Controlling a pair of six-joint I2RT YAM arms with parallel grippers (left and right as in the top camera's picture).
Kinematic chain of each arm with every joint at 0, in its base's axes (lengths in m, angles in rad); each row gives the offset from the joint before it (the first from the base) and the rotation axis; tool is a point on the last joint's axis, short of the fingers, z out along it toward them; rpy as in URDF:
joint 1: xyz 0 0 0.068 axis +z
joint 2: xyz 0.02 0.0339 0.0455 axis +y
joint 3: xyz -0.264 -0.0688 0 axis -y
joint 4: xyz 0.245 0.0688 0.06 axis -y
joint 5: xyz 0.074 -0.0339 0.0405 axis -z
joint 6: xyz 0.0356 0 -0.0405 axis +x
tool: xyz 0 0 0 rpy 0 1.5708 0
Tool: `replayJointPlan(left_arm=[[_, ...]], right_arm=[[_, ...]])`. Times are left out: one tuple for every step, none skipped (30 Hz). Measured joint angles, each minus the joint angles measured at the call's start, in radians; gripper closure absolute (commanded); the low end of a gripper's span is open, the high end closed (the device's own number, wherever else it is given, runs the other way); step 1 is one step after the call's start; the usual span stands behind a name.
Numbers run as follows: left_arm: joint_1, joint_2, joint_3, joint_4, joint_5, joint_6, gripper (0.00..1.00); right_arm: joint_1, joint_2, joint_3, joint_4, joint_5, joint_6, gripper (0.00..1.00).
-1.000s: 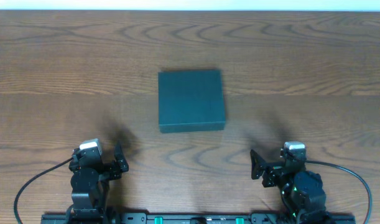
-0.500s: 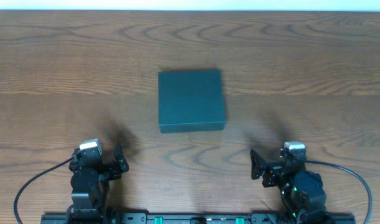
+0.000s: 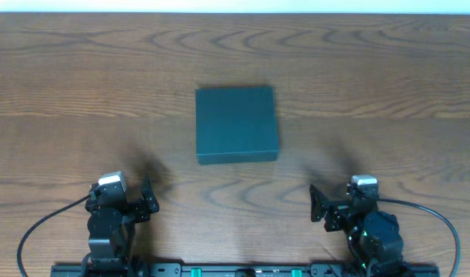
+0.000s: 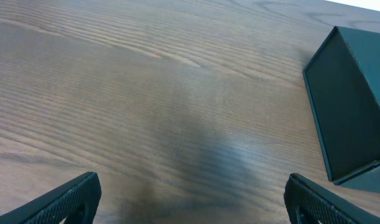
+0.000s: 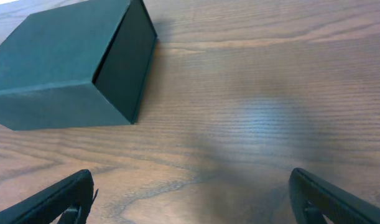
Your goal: Pack container
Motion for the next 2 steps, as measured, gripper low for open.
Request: replayJointPlan(left_arm=[[0.0, 0.0, 0.0, 0.0, 0.0, 0.0, 0.05], [0.0, 0.0, 0.0, 0.0, 0.0, 0.0, 0.05]], right_arm=[[0.0, 0.0, 0.0, 0.0, 0.0, 0.0, 0.01], [0.0, 0.0, 0.0, 0.0, 0.0, 0.0, 0.01]])
